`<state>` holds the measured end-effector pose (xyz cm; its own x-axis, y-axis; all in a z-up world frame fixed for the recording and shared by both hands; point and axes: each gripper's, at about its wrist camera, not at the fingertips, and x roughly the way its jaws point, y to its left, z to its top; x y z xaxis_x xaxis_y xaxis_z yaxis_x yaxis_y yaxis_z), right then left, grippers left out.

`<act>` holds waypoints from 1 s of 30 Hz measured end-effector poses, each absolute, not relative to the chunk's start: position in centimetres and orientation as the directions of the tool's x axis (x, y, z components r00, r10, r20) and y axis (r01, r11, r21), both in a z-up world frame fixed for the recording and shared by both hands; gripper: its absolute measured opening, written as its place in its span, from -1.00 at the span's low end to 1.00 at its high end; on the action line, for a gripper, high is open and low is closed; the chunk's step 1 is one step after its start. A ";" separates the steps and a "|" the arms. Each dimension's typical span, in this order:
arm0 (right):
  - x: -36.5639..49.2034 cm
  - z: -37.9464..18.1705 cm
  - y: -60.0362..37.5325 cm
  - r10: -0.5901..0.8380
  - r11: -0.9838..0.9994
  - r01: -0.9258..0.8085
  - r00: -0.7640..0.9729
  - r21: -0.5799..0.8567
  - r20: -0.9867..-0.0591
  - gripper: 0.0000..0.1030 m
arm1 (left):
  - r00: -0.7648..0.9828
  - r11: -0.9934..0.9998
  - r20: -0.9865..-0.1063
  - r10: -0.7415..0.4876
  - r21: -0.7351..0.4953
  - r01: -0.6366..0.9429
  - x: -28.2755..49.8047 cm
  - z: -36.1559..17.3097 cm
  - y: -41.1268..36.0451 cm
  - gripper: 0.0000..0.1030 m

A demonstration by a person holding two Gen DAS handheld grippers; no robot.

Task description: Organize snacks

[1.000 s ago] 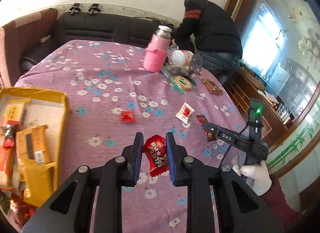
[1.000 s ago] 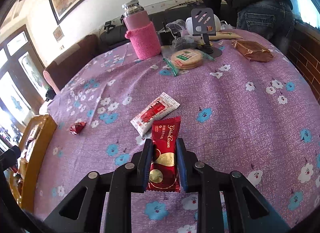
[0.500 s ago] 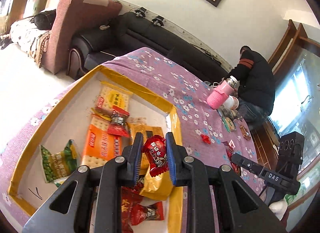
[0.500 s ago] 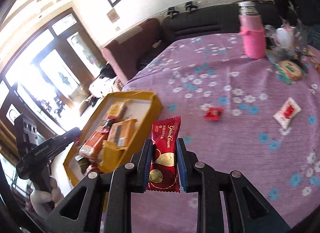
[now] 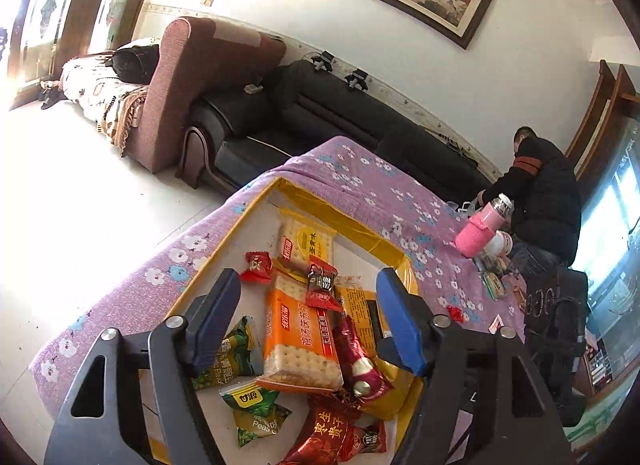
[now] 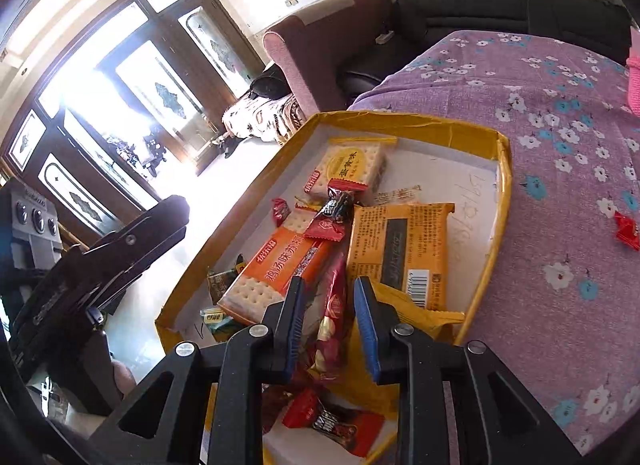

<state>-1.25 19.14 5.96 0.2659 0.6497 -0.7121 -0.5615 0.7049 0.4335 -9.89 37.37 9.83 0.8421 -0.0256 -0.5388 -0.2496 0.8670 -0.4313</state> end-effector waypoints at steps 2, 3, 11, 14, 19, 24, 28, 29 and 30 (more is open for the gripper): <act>-1.6 6.4 19.2 0.651 0.707 -0.564 0.283 0.427 -0.704 -0.47 | 0.858 0.860 -0.513 -0.006 -0.441 -0.257 -10.7 10.5 37.5 0.52; -1.8 6.8 19.0 0.647 0.711 -0.567 0.297 0.415 -0.703 -0.46 | 0.869 0.858 -0.494 -0.007 -0.450 -0.249 -11.1 10.8 37.5 0.54; -4.0 8.6 13.8 0.625 0.749 -0.541 0.388 0.382 -0.677 -0.30 | 0.863 0.915 -0.480 0.157 -0.258 -0.310 -12.2 13.1 33.0 0.62; -4.7 8.7 11.3 0.616 0.765 -0.519 0.415 0.382 -0.669 -0.24 | 0.840 0.937 -0.513 0.176 -0.173 -0.302 -11.6 13.6 30.1 0.65; -5.5 8.8 7.1 0.606 0.784 -0.474 0.447 0.400 -0.658 -0.23 | 0.821 0.962 -0.540 0.187 -0.069 -0.265 -11.0 14.2 25.6 0.65; -5.6 8.7 2.3 0.589 0.806 -0.409 0.491 0.427 -0.642 -0.21 | 0.823 0.976 -0.538 0.181 -0.003 -0.217 -11.0 14.7 21.7 0.65; -5.6 8.5 -1.4 0.572 0.820 -0.351 0.522 0.452 -0.633 -0.18 | 0.821 0.983 -0.545 0.171 0.038 -0.180 -10.9 14.9 19.1 0.65; -5.6 8.4 -2.3 0.568 0.822 -0.337 0.529 0.458 -0.630 -0.18 | 0.819 0.984 -0.549 0.169 0.048 -0.172 -10.8 14.9 18.6 0.65; -5.6 8.3 -3.1 0.564 0.825 -0.324 0.536 0.464 -0.629 -0.17 | 0.817 0.984 -0.551 0.170 0.057 -0.166 -10.8 14.9 18.1 0.65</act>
